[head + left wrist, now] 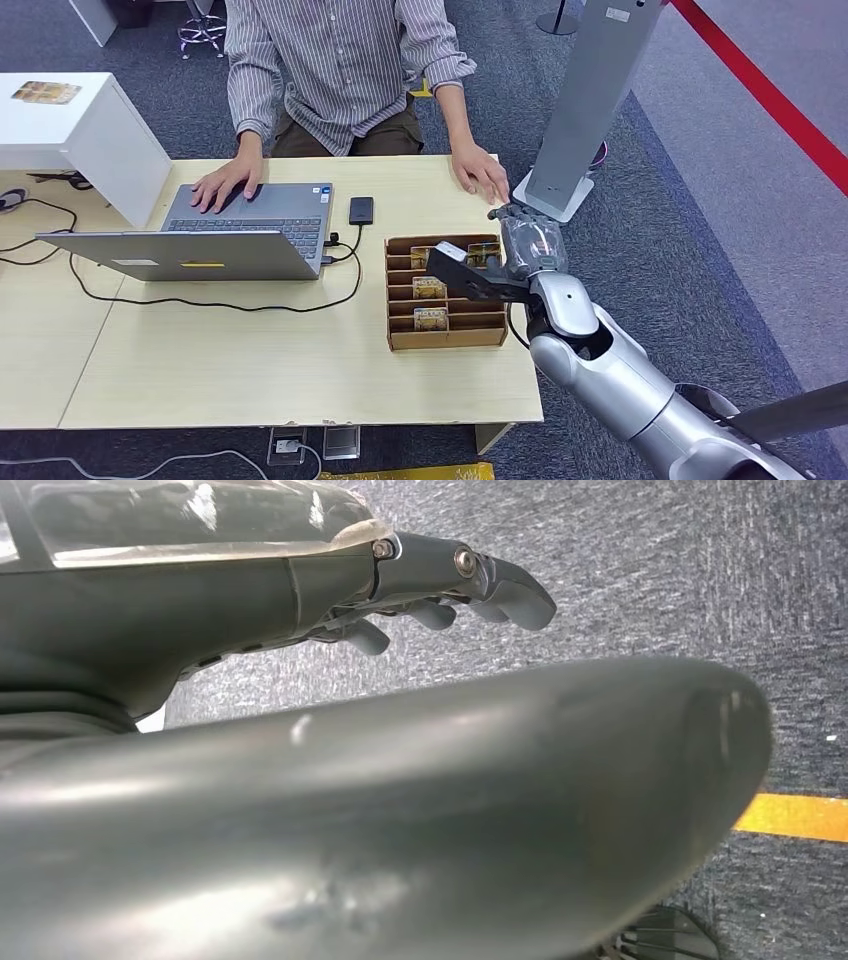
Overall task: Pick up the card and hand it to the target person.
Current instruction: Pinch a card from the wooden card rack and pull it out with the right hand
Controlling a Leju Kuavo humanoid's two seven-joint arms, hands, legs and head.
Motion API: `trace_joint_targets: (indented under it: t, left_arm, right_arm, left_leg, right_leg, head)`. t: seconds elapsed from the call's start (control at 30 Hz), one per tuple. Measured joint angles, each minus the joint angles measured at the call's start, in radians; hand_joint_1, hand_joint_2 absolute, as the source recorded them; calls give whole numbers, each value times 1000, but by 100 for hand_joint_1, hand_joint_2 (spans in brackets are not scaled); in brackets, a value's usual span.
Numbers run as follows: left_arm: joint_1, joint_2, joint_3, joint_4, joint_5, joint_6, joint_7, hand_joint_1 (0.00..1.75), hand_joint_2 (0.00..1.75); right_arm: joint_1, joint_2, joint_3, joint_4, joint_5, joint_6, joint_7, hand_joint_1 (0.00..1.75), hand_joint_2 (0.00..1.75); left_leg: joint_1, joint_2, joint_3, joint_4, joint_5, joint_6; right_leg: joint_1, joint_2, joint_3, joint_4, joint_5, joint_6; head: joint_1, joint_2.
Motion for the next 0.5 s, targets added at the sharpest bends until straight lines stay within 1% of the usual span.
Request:
trace_joint_targets:
  t: [0.13, 0.37, 0.5]
  left_arm:
    - [0, 0, 0, 0, 0, 0, 3, 0, 0]
    - [0, 0, 0, 0, 0, 3, 9, 0, 0]
    - [0, 0, 0, 0, 0, 4, 10, 0, 0]
  right_arm:
    - [5, 1, 1, 14, -12, -1, -15, 68, 175]
    - [9, 12, 5, 56, -34, -3, -33, 73, 175]
    - [10, 18, 8, 74, -41, -7, -37, 72, 175]
  left_leg:
    - [0, 0, 0, 0, 0, 0]
    - [0, 0, 0, 0, 0, 0]
    - [0, 0, 0, 0, 0, 0]
  right_leg:
    - [0, 0, 0, 0, 0, 0]
    - [0, 0, 0, 0, 0, 0]
    - [0, 0, 0, 0, 0, 0]
  head:
    - [1, 0]
    - [0, 0]
    - [0, 0]
